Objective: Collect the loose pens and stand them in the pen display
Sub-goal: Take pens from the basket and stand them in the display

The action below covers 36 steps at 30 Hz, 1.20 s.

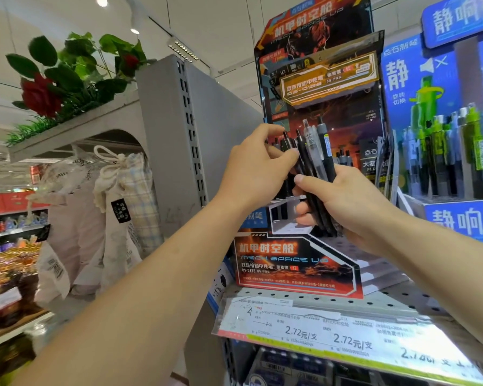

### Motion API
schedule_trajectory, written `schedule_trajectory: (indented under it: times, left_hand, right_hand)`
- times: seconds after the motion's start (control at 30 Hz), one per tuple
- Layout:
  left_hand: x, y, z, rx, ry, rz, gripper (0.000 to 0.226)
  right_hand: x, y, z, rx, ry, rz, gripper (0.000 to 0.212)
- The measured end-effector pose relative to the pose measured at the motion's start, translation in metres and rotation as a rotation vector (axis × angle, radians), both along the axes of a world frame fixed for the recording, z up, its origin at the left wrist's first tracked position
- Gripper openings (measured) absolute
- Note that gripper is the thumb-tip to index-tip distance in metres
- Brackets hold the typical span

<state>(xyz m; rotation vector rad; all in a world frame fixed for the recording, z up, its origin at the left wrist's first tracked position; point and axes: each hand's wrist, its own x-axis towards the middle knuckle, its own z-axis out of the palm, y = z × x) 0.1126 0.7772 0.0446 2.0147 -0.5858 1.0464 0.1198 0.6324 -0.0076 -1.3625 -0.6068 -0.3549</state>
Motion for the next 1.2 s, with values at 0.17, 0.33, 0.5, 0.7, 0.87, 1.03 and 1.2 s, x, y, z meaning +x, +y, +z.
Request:
schedule_trajectory:
  times: [0.17,0.33,0.5,0.7,0.87,1.03,1.2]
  left_hand:
    - [-0.004,-0.002,0.002,-0.058,0.049,-0.084,0.038]
    - [-0.008,0.001,0.000,-0.152,0.089,-0.222,0.039]
    - [-0.006,0.009,0.006,-0.436,-0.023,-0.236,0.036]
    - [0.002,0.031,0.019,-0.412,-0.250,-0.024,0.042]
    - [0.004,0.032,0.006,-0.134,-0.378,0.143,0.042]
    - [0.009,0.033,0.000,-0.056,-0.357,0.183,0.042]
    - [0.016,0.031,-0.002,-0.028,-0.313,0.195,0.041]
  right_hand:
    - [-0.001,0.000,0.000,-0.011,-0.033,0.022,0.007]
    - [-0.004,0.001,0.001,-0.044,-0.040,0.007,0.009]
    - [-0.005,-0.002,0.002,-0.069,0.002,-0.005,0.009]
    - [0.001,-0.005,-0.002,-0.128,0.014,-0.119,0.009]
    - [0.001,-0.005,0.000,-0.118,0.030,-0.153,0.006]
    - [0.001,-0.006,0.000,-0.110,0.041,-0.160,0.017]
    - [0.001,-0.006,0.000,-0.140,0.045,-0.160,0.030]
